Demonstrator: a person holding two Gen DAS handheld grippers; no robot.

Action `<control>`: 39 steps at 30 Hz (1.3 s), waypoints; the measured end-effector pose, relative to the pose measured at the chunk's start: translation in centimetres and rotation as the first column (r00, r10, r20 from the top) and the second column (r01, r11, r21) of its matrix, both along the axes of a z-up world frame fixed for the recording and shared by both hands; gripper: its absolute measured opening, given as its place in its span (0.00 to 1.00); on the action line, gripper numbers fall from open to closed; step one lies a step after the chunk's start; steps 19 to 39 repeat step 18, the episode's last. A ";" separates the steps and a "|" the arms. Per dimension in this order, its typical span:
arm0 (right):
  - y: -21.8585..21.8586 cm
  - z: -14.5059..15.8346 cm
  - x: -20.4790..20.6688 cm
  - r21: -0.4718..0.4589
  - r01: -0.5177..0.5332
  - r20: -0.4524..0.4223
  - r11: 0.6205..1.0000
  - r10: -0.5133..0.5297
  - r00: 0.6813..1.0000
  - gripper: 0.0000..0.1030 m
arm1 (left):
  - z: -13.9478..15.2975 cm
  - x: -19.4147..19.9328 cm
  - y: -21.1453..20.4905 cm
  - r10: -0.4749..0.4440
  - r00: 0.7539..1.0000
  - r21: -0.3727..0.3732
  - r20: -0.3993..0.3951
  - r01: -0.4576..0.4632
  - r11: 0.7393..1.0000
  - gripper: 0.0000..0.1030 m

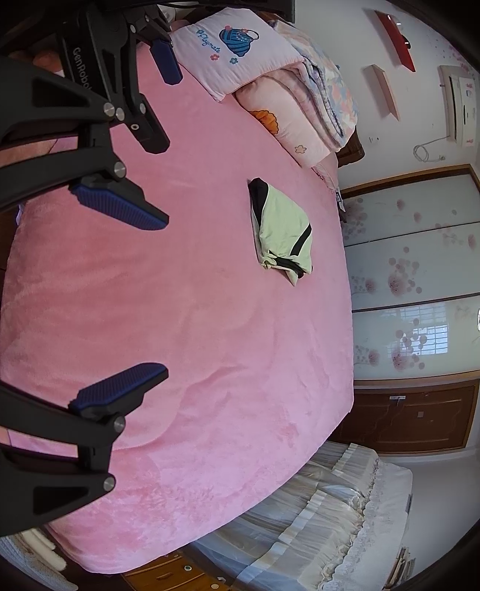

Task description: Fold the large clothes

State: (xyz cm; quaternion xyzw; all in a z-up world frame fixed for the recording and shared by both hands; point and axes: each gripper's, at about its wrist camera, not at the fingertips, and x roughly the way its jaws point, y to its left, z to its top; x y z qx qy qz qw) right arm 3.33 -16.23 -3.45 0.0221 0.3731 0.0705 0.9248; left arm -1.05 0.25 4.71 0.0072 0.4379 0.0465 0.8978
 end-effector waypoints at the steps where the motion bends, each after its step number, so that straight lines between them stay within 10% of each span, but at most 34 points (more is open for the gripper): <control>1: 0.0 -0.1 0.1 -0.001 -0.001 -0.001 1.000 0.001 1.000 0.73 | -0.1 0.0 0.0 0.000 1.000 0.001 -0.002 0.000 1.000 0.99; 39: -0.2 -0.9 0.2 0.010 0.003 -0.012 1.000 -0.003 1.000 0.73 | -0.4 0.2 -0.1 -0.005 1.000 0.005 -0.015 0.005 1.000 0.98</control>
